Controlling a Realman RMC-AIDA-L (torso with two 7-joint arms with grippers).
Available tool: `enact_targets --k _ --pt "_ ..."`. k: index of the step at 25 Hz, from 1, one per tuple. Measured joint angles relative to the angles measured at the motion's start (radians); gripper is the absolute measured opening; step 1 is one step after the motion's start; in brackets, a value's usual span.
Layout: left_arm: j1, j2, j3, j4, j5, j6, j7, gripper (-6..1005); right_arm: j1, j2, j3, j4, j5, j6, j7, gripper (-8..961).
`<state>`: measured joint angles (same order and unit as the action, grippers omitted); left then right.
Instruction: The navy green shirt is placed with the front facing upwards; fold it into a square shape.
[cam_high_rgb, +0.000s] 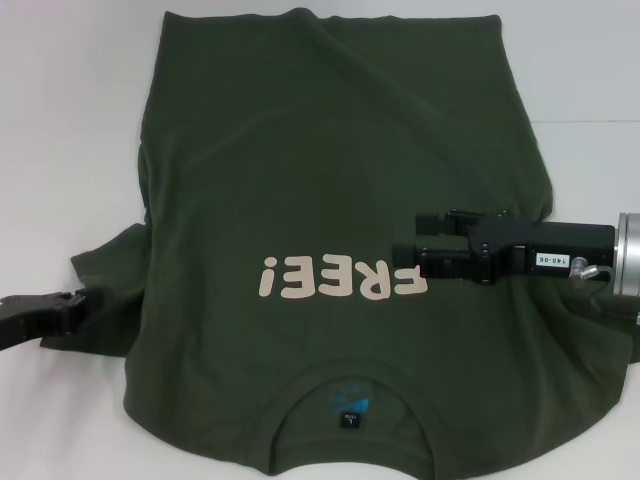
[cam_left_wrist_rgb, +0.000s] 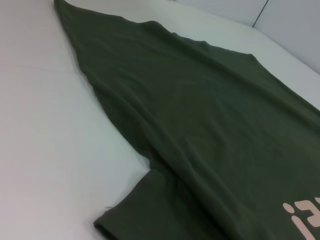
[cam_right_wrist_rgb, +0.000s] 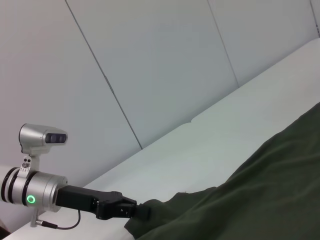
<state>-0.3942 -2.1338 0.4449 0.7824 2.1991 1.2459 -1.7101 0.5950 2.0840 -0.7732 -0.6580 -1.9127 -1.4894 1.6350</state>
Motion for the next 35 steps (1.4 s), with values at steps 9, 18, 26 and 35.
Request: enact_targets --k 9,18,26,35 --pt "-0.012 0.024 -0.012 0.034 0.030 -0.033 -0.013 2 0.000 0.000 0.000 0.010 0.015 0.000 -0.001 854" --pt "-0.057 0.044 -0.015 0.069 0.102 -0.091 -0.038 2 0.003 0.001 0.000 0.026 0.027 0.002 -0.001 853" --pt "-0.076 0.049 -0.013 0.113 0.107 -0.148 -0.039 2 0.009 0.002 0.000 0.034 0.028 0.003 -0.002 853" --pt "-0.086 0.056 -0.006 0.149 0.108 -0.152 -0.052 1 0.010 0.002 0.000 0.042 0.041 0.003 -0.002 852"
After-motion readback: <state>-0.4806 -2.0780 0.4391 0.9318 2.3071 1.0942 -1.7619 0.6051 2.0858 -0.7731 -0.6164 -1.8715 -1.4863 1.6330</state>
